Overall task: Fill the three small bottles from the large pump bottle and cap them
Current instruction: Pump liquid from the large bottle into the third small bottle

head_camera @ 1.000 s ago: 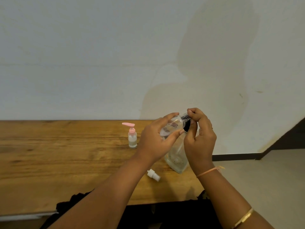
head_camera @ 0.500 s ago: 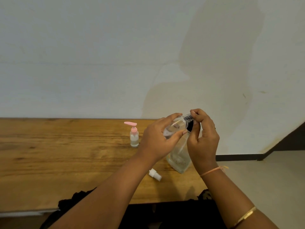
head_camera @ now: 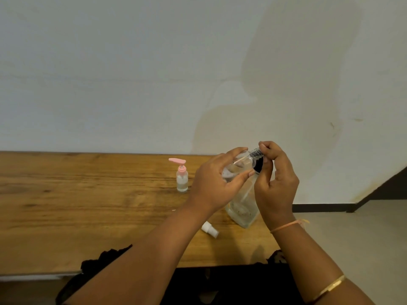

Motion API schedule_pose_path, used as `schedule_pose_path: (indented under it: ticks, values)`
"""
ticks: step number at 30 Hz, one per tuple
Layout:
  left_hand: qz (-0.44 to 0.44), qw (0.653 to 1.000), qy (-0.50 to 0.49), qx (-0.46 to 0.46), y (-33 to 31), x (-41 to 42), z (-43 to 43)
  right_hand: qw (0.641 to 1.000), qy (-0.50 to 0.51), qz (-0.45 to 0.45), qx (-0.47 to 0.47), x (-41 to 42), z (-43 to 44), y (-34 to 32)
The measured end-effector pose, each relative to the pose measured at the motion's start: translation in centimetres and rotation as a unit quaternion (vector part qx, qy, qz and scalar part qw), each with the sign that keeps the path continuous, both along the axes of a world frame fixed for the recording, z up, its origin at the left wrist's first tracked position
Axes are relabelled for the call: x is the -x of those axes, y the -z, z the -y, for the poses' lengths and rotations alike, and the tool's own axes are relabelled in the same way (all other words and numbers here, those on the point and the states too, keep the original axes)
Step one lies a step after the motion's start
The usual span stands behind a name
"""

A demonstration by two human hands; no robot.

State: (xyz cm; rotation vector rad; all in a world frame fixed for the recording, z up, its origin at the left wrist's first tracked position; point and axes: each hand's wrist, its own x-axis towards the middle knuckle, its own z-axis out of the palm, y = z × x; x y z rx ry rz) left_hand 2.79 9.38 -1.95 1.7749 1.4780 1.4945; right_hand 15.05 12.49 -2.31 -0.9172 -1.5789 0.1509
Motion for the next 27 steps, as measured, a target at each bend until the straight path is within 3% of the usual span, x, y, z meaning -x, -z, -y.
schedule_pose_path:
  ticks: [9,19,27]
  values:
    - [-0.027,0.998,-0.024,-0.055,-0.4,0.0,0.4,0.998,-0.023,-0.053,0.017,0.3,0.8,-1.0]
    - [-0.006,1.0,-0.007,0.002,0.0,-0.1,0.3,1.0,0.001,0.01,0.003,-0.2,0.1,0.1]
    - [-0.017,0.999,-0.021,-0.033,-0.6,0.2,0.8,0.999,-0.008,-0.038,0.006,0.6,1.2,-1.0]
